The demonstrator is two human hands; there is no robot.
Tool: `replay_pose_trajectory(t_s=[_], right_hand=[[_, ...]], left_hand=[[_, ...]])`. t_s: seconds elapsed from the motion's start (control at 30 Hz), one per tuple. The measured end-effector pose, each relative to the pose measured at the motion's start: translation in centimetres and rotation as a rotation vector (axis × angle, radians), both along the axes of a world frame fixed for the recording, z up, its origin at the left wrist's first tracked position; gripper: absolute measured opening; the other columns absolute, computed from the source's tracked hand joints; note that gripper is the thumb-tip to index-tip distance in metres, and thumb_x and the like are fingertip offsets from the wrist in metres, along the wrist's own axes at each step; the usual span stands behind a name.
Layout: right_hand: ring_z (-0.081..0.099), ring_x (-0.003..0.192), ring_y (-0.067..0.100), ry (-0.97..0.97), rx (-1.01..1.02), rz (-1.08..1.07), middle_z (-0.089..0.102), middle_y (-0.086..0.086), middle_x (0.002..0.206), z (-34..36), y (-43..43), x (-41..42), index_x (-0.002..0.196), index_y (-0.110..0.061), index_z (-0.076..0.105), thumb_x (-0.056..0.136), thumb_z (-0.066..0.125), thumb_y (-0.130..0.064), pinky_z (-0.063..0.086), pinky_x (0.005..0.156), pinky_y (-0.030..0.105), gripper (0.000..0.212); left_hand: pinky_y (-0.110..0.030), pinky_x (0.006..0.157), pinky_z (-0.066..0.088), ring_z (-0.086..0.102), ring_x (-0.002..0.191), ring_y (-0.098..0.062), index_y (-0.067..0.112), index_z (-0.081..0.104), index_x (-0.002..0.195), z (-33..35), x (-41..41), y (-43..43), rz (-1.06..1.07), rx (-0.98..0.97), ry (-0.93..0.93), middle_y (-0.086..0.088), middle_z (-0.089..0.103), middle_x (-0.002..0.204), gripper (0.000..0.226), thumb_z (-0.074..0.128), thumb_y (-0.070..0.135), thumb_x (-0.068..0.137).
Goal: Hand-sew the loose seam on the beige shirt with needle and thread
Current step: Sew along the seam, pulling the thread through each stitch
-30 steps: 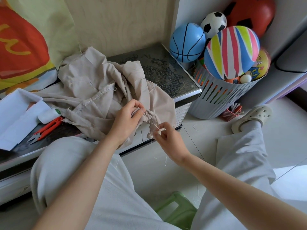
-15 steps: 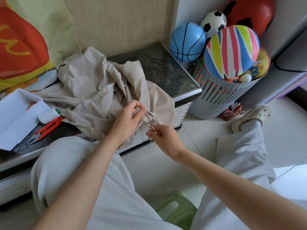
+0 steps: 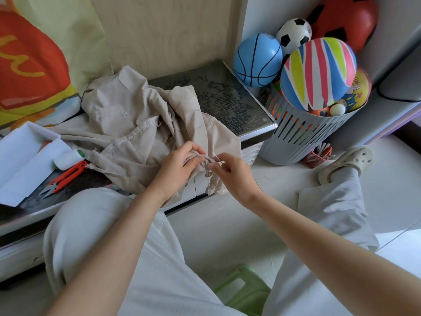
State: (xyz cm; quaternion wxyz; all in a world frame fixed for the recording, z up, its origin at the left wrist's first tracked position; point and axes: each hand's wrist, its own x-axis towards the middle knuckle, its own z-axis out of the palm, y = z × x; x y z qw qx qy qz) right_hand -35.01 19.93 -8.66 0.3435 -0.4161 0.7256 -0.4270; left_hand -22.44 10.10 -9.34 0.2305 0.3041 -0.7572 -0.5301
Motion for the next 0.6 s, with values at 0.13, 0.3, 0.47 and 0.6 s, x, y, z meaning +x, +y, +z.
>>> replay_pose_trajectory(t_s=[0.13, 0.3, 0.47, 0.6], right_hand=[[0.049, 0.043, -0.005, 0.041, 0.006, -0.009, 0.068, 0.014, 0.063, 0.7, 0.1, -0.7, 0.085, -0.003, 0.061, 0.095, 0.054, -0.019, 0.033, 0.046, 0.009, 0.020], [0.047, 0.043, -0.002, 0.106, 0.036, -0.025, 0.069, 0.011, 0.064, 0.3, 0.4, -1.6, 0.084, -0.003, 0.062, 0.097, 0.051, -0.024, 0.032, 0.044, 0.010, 0.027], [0.048, 0.042, -0.004, 0.110, 0.083, -0.061, 0.049, -0.019, 0.037, -0.2, 0.6, -2.6, 0.079, -0.010, 0.057, 0.098, 0.049, -0.026, 0.034, 0.043, 0.011, 0.026], [0.043, 0.041, 0.001, 0.163, 0.083, -0.137, 0.043, -0.011, 0.045, -0.9, 0.5, -3.7, 0.069, -0.015, 0.054, 0.095, 0.053, -0.026, 0.031, 0.043, 0.014, 0.029]], left_hand=[[-0.023, 0.077, 0.047, 0.063, 0.079, -0.009, 0.032, 0.055, 0.094, 0.1, 0.2, -0.3, -0.003, 0.014, -0.049, 0.009, 0.071, 0.084, 0.025, 0.064, 0.010, 0.088], [-0.019, 0.072, 0.045, 0.062, 0.076, -0.021, 0.023, 0.054, 0.094, -0.5, 0.4, -0.5, 0.039, -0.125, -0.158, 0.006, 0.062, 0.087, 0.024, 0.061, 0.002, 0.086], [-0.004, 0.060, 0.035, 0.050, 0.068, 0.000, 0.012, 0.051, 0.093, 0.0, 0.5, -0.5, 0.075, -0.287, -0.256, 0.011, 0.052, 0.075, 0.028, 0.049, -0.012, 0.079], [-0.007, 0.059, 0.037, 0.052, 0.059, 0.004, 0.021, 0.059, 0.079, 0.1, 0.5, -0.8, 0.039, -0.160, -0.299, 0.008, 0.061, 0.069, 0.030, 0.048, -0.007, 0.077]])
